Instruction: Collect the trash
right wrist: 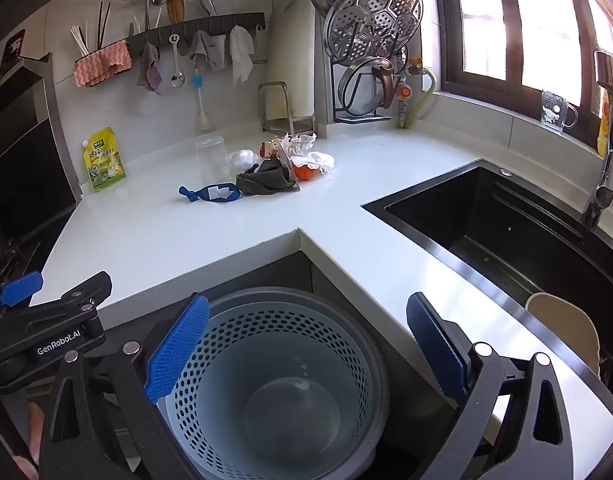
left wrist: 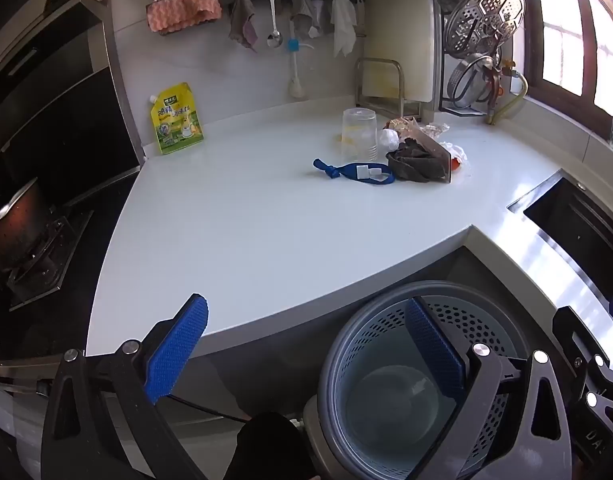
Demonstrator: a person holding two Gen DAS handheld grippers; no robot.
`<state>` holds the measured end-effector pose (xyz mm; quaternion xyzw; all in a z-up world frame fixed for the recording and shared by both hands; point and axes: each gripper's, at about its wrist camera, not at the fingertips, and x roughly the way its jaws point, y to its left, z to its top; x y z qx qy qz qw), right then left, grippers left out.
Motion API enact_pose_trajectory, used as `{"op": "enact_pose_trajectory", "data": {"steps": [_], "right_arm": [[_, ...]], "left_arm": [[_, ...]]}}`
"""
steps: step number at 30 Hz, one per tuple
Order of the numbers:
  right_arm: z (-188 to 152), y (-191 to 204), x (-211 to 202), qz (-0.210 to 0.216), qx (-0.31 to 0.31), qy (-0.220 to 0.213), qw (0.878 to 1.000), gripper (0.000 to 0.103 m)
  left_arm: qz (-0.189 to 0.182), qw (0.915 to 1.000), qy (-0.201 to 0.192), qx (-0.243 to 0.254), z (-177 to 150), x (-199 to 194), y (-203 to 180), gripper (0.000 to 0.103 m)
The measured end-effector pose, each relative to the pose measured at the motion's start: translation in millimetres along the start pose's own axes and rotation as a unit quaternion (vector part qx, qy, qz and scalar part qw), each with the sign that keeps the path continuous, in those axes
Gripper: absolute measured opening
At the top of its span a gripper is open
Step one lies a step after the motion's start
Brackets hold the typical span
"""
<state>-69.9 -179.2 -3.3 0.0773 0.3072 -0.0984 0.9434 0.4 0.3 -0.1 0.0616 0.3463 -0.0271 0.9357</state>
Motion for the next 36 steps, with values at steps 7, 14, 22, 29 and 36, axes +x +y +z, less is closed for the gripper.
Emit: {"op": "enact_pose_trajectory", "data": {"steps": [7,14,22,29,36], "right_arm": [[0.5,2.5,-0.4,-0.003,-0.004,0.002,1.000,0.095],[1.3,0.9,-1.8,-0.001,0.002,0.002,1.000,0.094],[1.8,0.5,-2.6,-0.005,0.002,-0.002,1.000,0.094],[-0.8,1.3,-2.8,-0.008,0.004,-0.003,1.000,0.095],[-0.3,-0.4,-4.5,-0.006,0.004,-0.004,1.000,0.095]], "left_arm": [[-0.004,1.0000,-0.002,-0.001,1.1,0.6,-0.7,0.097],[-0.002,1.0000,0.000,0.001,-0.2,1.8,-1.0,0.097],[-0.003,1.0000,-0.003,0.003,-2.2,-0.3,-3.4,0.097],[-0.002,1.0000,-0.004,0.006,-3.7,0.0,-6.1,0.097],[-0.001,1.0000,-0.003,0.005,-4.5,-1.0,-9.8,0.097]]}}
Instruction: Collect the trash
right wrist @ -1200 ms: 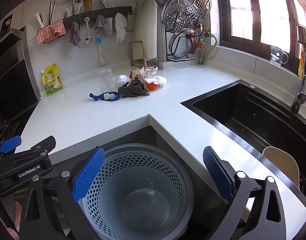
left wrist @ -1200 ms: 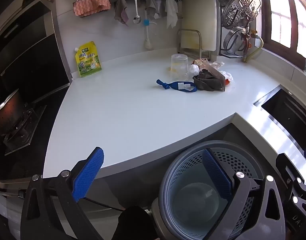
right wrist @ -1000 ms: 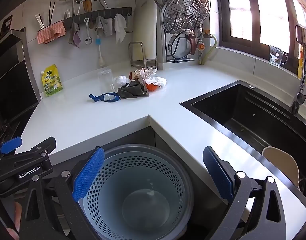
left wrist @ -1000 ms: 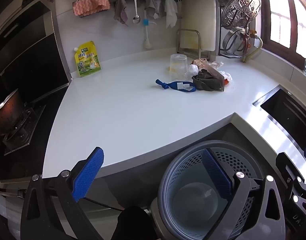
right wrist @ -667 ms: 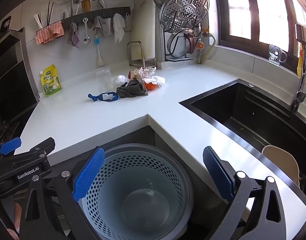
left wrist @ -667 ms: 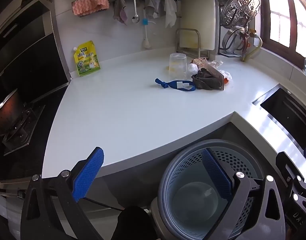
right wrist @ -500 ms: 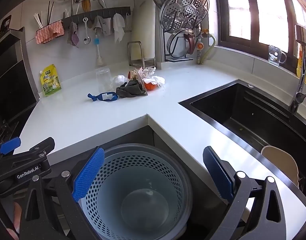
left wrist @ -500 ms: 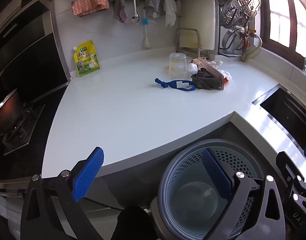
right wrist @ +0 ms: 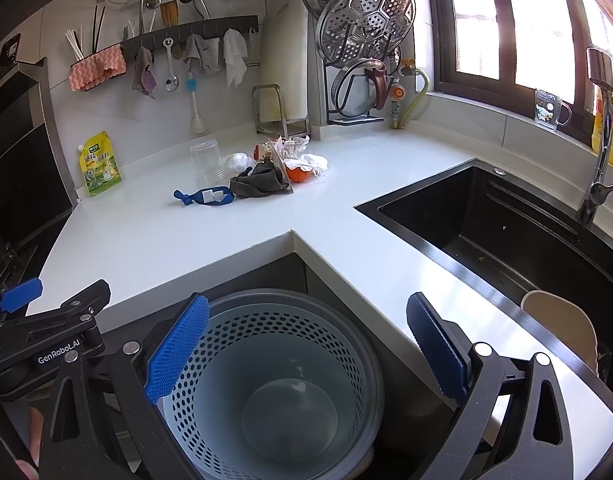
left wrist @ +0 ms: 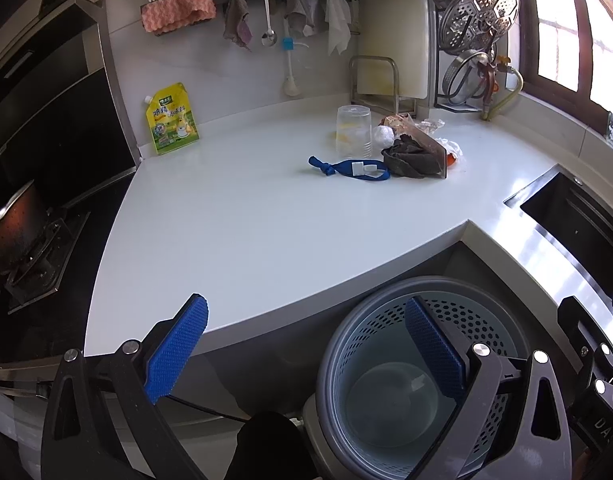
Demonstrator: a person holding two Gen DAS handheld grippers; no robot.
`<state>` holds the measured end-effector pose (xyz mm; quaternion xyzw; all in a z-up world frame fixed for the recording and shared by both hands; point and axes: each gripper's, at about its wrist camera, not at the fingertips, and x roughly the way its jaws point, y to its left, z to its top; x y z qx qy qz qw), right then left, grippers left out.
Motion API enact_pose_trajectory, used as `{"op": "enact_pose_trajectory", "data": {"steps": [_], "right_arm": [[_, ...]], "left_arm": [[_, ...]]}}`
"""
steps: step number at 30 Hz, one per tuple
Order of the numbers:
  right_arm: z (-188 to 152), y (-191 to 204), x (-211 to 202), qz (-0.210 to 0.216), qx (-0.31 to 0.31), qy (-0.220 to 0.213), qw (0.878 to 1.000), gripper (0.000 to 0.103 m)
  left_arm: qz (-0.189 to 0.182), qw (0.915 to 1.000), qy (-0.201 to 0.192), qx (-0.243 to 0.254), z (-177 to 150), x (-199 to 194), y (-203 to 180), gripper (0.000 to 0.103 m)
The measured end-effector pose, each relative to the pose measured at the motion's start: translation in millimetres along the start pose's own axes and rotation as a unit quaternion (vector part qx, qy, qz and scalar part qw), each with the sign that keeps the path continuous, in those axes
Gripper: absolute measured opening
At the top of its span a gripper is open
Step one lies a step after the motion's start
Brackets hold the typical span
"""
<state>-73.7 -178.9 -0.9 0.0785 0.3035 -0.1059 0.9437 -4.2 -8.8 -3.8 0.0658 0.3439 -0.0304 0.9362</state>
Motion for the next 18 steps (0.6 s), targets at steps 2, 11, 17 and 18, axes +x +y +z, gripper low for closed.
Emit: {"op": "enact_pose_trajectory", "data": {"steps": [2,11,17,18], "right_arm": [[0.4,-0.3,-0.5,0.000,0.001,0.000,1.000,0.094],[0.8,-1.5,-0.4,0.003,0.006,0.001,1.000,0.094],[0.4,-1.4,-0.7,0.004,0.006,0.000,1.000,0.095],[0.5,-1.3,-0.9,0.004,0.006,0.000,1.000,0.095]], "left_arm": [[-0.003,1.0000,0.001,0.000,-0.5,-0.2,-1.9,0.097],[-0.005,1.0000,0.004,0.003,-1.2,1.2,1.0,0.097],[-0.006,1.0000,0.005,0.003,-1.2,0.5,0.3,0.097],[-0.006,1.0000,0.005,0.003,-1.3,0.1,-0.4,0.097]]}}
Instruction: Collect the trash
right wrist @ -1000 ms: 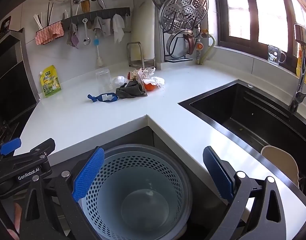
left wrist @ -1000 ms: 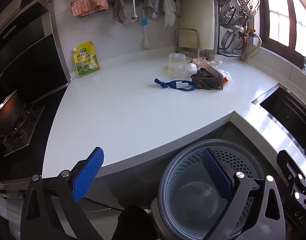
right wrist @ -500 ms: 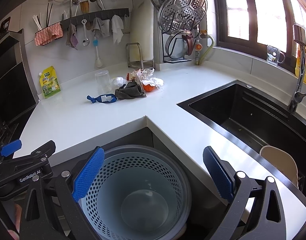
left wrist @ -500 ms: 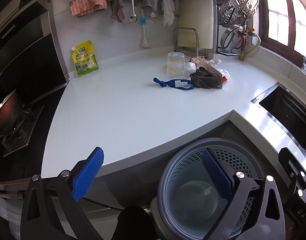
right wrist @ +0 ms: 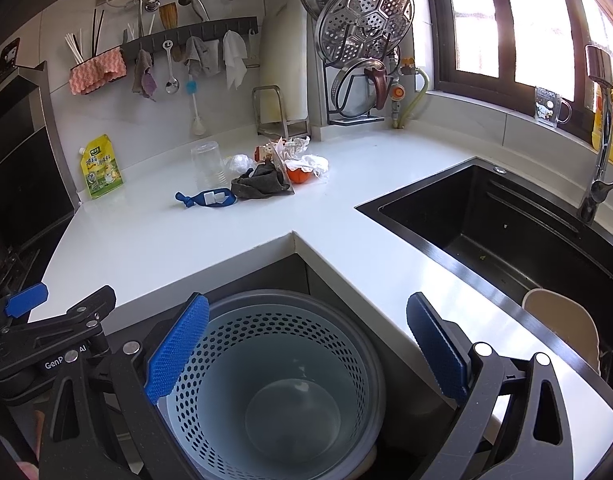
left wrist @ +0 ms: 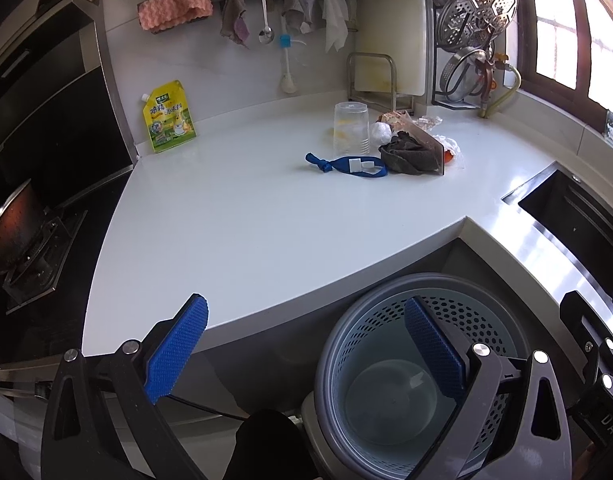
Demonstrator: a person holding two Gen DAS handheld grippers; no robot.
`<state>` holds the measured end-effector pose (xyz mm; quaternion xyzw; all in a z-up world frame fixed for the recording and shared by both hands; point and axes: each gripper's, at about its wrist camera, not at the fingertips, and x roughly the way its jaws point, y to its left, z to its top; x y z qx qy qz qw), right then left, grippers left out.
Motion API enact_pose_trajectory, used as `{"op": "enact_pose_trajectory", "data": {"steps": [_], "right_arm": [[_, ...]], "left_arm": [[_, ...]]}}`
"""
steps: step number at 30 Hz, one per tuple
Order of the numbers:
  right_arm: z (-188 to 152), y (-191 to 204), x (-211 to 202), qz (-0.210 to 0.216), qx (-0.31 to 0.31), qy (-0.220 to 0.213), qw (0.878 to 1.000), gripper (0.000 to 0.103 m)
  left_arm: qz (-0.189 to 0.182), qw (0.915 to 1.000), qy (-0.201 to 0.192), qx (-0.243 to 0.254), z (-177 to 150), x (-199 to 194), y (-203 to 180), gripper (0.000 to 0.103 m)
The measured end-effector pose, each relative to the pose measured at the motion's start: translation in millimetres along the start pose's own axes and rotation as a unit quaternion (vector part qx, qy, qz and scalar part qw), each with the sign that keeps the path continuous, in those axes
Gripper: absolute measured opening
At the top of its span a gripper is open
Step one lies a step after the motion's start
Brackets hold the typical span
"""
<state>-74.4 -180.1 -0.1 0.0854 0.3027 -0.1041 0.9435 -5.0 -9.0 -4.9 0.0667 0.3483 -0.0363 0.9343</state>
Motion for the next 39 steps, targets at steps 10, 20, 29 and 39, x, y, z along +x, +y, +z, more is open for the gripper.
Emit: {"op": "enact_pose_trajectory", "data": {"steps": [10,20,29,39], "right_arm": [[0,0,1,0.001,-0.001,0.002,1.000,0.094],[-1,0,4,0.003,0.001,0.005,1.000,0.094],[-1,1,3,0.007,0.000,0.006,1.000,0.095],[1,-2,14,0.025,0.002,0.008,1.000,0.094]], "left_arm": [[0.000,1.0000,0.000,-0.001,1,1,2,0.097],[-0.002,1.0000,0.004,-0.005,0,1,-1,0.097],[-0.004,1.0000,0.003,-0.002,4,2,4,0.097],[-0.007,0.9999,0.007,-0.013,9,12,10,0.097]]}}
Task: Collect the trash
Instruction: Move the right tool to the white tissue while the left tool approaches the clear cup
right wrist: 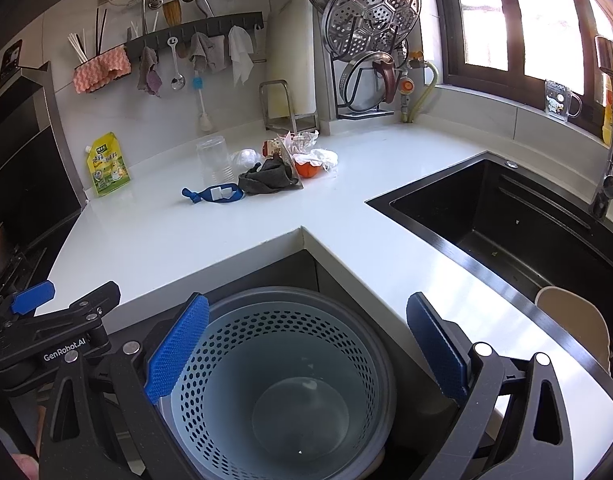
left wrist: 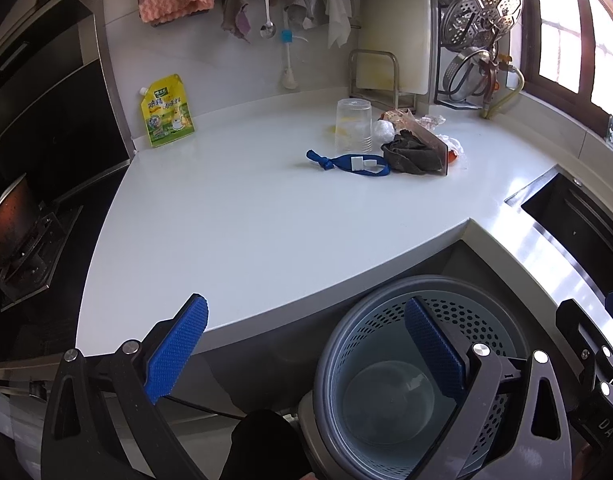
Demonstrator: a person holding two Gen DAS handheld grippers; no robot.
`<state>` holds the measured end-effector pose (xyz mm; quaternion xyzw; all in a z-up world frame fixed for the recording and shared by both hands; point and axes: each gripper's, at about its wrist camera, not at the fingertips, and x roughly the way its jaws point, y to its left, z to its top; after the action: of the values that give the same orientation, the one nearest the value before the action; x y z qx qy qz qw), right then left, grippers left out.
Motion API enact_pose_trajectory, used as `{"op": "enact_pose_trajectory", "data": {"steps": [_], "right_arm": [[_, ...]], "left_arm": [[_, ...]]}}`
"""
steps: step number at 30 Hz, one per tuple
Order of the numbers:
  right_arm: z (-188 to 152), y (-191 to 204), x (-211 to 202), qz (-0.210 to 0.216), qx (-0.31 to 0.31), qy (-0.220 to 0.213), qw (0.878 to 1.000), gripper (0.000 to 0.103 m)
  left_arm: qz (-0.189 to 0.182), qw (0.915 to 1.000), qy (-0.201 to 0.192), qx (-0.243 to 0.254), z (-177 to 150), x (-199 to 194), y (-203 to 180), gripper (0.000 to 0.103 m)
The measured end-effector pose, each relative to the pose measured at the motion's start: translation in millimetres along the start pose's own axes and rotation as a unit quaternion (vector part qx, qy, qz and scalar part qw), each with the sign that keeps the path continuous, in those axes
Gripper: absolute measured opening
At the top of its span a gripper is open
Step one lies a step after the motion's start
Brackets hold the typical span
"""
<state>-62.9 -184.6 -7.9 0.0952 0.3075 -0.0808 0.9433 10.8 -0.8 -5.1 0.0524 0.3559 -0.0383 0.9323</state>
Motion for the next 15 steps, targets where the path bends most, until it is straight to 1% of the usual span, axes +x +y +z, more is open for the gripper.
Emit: {"op": "enact_pose_trajectory", "data": {"steps": [2,5,8,12,15], "right_arm": [[4,-2,5,0.005,-0.001,-0.001,1.000,0.095],[12,-6,11,0.006,-0.004,-0.008,1.000,0.094],[22,-9,19,0.008,-0.007,-0.016,1.000,0.095],[37,-11,32,0.005,-0.015,-0.025,1.000,0.094],[49,-13,47,0.016,-0.017,-0.022,0.999,0.094]], "left_arm": [[-0.003,1.0000,-0.006,-0.004,4,3,4,0.097],[0.003,0.9998,-0.019,-0.001,14,9,6,0.097],[-0.009,0.9996,-0.025,-0.005,25,19,9,0.097],[-0.010,0.9997,-0.021,-0.009,39,39,11,0.097],[-0.014,0.9996,-0.020,-0.015,48,53,14,0.097]]}}
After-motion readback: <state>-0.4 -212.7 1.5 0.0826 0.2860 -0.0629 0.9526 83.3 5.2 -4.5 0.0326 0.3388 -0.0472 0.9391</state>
